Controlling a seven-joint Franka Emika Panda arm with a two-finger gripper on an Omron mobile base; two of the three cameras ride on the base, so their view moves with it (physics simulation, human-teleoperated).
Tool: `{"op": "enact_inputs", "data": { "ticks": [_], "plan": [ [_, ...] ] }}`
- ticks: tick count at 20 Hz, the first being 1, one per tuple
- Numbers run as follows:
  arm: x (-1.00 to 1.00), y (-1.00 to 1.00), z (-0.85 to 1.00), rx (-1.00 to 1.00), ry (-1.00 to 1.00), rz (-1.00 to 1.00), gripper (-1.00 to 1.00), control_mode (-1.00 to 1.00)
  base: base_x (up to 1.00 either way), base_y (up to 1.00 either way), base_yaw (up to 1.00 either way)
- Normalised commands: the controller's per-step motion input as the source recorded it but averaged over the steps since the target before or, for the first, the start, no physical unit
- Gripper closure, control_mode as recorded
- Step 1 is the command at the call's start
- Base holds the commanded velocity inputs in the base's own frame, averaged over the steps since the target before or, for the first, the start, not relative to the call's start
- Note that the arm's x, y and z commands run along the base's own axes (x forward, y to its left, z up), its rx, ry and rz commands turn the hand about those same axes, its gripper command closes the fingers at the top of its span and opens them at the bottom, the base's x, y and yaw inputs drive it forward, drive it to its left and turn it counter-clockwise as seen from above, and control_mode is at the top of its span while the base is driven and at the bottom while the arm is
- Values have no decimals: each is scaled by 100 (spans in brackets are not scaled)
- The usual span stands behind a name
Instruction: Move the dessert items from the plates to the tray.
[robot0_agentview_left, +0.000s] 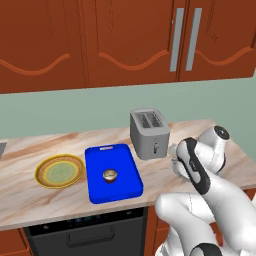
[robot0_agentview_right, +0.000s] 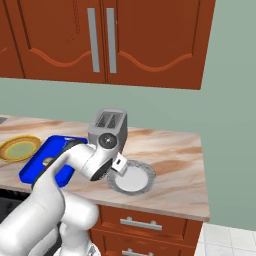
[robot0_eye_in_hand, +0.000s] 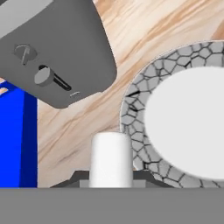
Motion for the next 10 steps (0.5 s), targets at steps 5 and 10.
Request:
{"op": "enact_inputs", "data": {
  "ticks": [5, 10],
  "plan": [
    [0, 72, 8, 7, -10, 0, 100, -100, 0, 0, 0],
    [0, 66, 15, -4, -15, 0, 100, -100, 0, 0, 0]
  ]
}}
